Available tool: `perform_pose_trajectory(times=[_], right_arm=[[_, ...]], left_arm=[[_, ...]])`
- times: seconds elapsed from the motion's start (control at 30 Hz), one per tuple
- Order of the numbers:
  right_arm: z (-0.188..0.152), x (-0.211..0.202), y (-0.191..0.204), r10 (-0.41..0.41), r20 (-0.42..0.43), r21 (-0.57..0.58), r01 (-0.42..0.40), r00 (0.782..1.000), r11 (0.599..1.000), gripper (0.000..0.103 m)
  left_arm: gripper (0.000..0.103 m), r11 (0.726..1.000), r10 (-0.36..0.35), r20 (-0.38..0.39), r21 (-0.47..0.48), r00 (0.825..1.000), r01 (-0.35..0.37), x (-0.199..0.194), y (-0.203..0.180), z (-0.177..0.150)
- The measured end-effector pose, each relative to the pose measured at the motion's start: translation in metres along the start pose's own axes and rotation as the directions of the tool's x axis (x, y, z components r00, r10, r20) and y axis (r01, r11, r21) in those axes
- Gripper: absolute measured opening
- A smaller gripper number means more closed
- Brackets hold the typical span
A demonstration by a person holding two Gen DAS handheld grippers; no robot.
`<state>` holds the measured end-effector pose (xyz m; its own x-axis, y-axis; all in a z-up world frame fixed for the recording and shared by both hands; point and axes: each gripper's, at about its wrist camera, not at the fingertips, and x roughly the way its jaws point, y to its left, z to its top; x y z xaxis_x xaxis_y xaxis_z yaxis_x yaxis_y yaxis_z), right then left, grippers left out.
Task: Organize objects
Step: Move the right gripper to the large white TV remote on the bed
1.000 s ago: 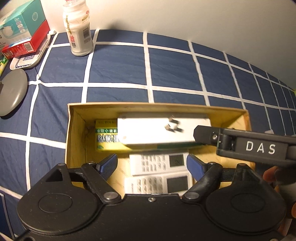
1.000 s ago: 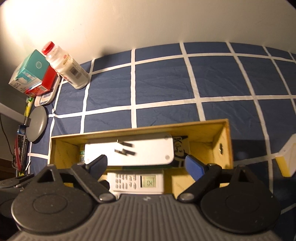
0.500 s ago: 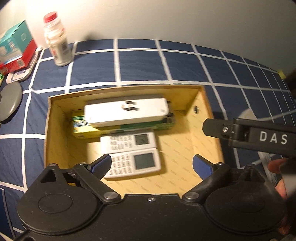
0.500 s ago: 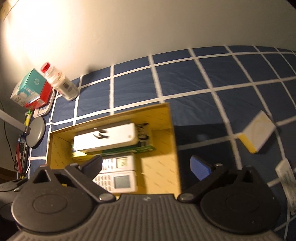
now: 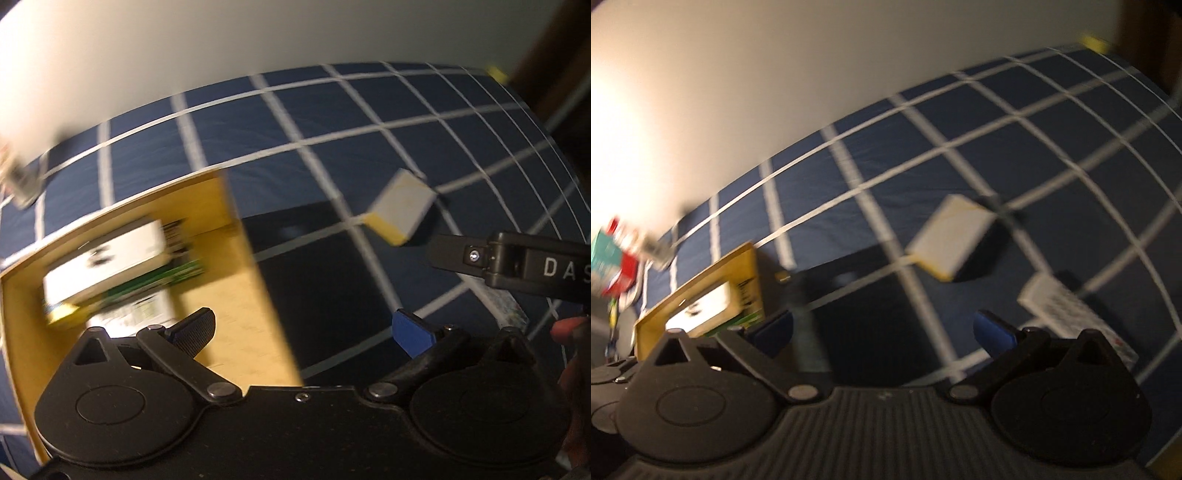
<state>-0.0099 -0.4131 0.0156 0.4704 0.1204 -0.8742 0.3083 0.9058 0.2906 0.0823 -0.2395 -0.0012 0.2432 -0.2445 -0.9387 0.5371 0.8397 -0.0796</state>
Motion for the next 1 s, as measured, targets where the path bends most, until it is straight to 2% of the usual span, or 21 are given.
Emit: perform_pose_trajectory(times=[0.13,0.27,0.4,0.53,0.83,1.0], right_arm=[[0.000,-0.006,-0.056,-0.048,0.017,0.115,0.045,0.999,0.992,0.103],[-0.007,-0.005,-0.108,-0.089,0.024,0.240,0.081,0.996,0.968,0.103],[-0.018,0.003,-0.155,-0.126,0.009,0.368,0.114,0.992,0.923,0.103],[-0.028,0.013,-0.193,-0.159,-0.013,0.474,0.147,0.987,0.868,0.103],[-0.048,0.039,-0.243,-0.164,-0.073,0.625,0.173,0.984,0.761,0.103],[-0.057,0.057,-0.253,-0.148,-0.111,0.661,0.184,0.983,0.727,0.103]], left_arm=[[0.103,0.994,-0.037,-0.023,0.104,0.999,0.039,0.022,-0.048,0.014],[0.103,0.974,-0.058,-0.056,0.216,0.997,0.069,0.049,-0.092,0.026],[0.103,0.945,-0.079,-0.097,0.310,0.992,0.105,0.076,-0.129,0.035],[0.103,0.904,-0.078,-0.140,0.407,0.987,0.129,0.103,-0.165,0.041],[0.103,0.826,-0.063,-0.227,0.534,0.972,0.179,0.155,-0.213,0.049],[0.103,0.794,-0.069,-0.280,0.566,0.958,0.223,0.175,-0.226,0.050]])
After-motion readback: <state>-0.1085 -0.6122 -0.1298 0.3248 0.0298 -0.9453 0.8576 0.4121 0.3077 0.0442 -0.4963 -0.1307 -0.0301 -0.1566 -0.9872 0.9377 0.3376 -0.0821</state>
